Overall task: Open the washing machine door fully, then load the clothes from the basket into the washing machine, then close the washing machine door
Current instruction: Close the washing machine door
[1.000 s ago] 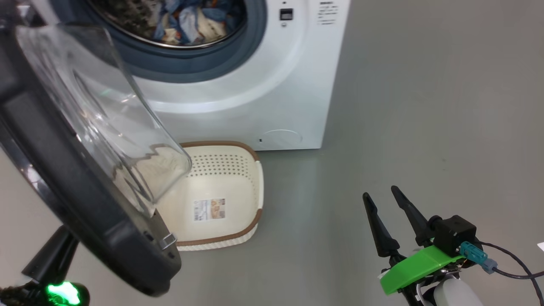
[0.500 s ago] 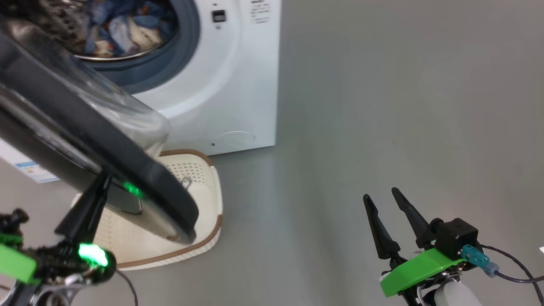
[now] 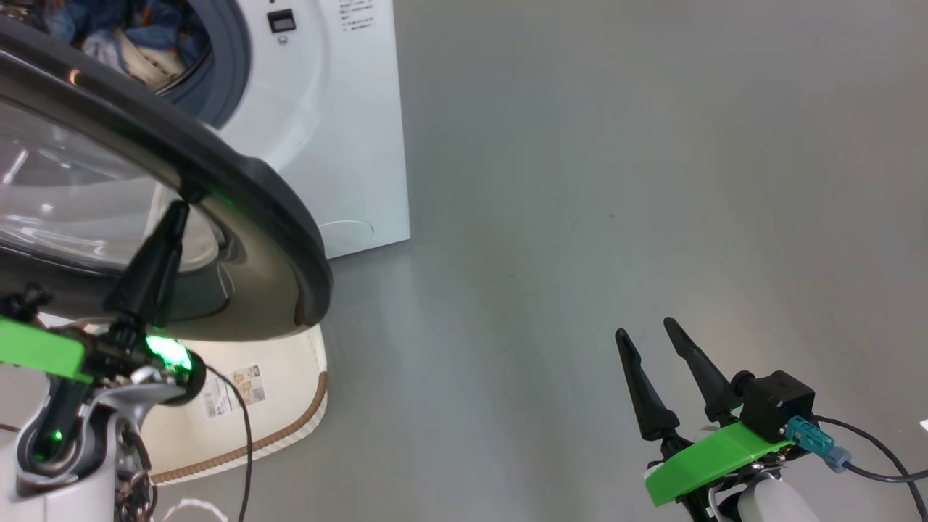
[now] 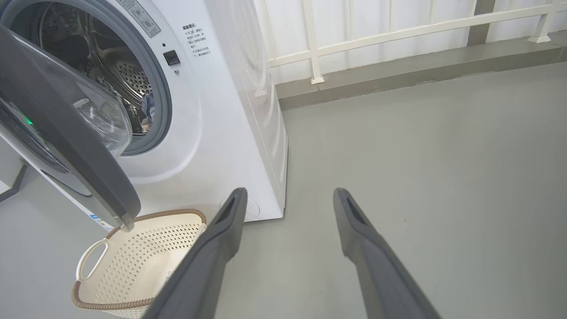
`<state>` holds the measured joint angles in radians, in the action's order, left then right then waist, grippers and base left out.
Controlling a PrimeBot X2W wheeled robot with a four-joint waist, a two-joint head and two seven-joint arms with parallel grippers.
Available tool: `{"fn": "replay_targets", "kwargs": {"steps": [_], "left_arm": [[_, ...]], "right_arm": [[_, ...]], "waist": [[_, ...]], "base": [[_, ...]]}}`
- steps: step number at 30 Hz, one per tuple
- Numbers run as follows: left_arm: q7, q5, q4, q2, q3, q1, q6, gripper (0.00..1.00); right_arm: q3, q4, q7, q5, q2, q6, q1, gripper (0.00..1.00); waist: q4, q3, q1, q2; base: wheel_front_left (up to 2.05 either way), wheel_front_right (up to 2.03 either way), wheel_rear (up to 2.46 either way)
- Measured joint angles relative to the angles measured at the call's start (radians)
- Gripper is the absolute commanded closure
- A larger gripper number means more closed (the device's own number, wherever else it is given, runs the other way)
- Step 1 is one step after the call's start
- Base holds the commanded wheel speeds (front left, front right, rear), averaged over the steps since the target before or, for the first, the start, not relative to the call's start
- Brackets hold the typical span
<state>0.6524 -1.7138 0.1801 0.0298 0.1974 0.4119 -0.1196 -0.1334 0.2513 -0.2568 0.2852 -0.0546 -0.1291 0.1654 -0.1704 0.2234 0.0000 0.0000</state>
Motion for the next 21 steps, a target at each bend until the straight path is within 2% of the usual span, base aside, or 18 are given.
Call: {"fn": "replay_targets", "kwargs": {"steps": [5,11,21], "left_arm": [[-0.036,0.004,0.023,-0.001,0.004,0.031,0.000,1.00],[-0.075,0.020,0.008,-0.003,0.007,0.019,0.000,1.00],[-0.167,-0.005,-0.076,-0.002,0.005,-0.184,-0.001,1.00]], "right_arm": [[0.001,0.000,0.000,0.009,0.000,0.000,0.000,0.00],[0.019,0.001,0.000,0.009,0.001,0.000,0.000,0.00],[0.036,0.007,0.000,0.009,0.001,0.000,-0.004,0.00]], "waist": [[-0.004,-0.004,0.0000,0.0000],[0.022,-0.022,0.0000,0.0000],[0.101,-0.065,-0.0001,0.0000]], "base": [[0.00,0.00,0.00],[0.00,0.00,0.00],[0.00,0.00,0.00]]}}
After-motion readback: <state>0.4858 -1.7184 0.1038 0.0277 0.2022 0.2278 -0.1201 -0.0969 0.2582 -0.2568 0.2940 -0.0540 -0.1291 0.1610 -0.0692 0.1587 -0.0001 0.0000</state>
